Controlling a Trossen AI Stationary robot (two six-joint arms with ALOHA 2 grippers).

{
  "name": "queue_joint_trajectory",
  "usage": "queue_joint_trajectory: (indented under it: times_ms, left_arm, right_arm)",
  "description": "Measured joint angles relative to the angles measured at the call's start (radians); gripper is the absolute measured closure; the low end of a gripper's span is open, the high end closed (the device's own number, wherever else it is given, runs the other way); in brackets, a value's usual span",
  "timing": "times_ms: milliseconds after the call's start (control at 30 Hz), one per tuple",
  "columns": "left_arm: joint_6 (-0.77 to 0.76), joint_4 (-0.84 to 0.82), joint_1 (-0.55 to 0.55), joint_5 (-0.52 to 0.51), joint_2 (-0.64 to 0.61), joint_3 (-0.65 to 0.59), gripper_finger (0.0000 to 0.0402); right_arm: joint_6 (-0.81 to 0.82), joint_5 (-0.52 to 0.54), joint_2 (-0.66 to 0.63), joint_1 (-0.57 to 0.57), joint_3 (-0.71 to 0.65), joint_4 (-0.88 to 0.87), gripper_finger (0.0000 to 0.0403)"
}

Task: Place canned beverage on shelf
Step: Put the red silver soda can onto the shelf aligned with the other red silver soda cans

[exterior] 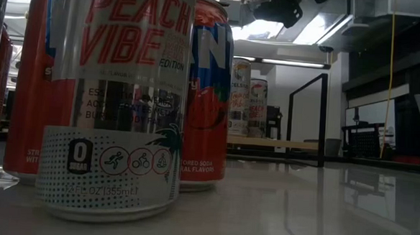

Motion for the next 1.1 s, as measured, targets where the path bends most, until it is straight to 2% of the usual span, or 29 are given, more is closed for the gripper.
queue_joint_trajectory:
  times_ms: [467,1100]
  left_arm:
    - [-0.005,0.019,0.004,-0.008,0.063,0.0,0.0115]
    - [-0.005,0.012,0.007,-0.013,0.065,0.0,0.0104]
  right_arm:
    - [0.0,0.0,0.0,0.0,0.0,0.002,0.0013]
    - [0.0,0.0,0.0,0.0,0.0,0.001,0.0013]
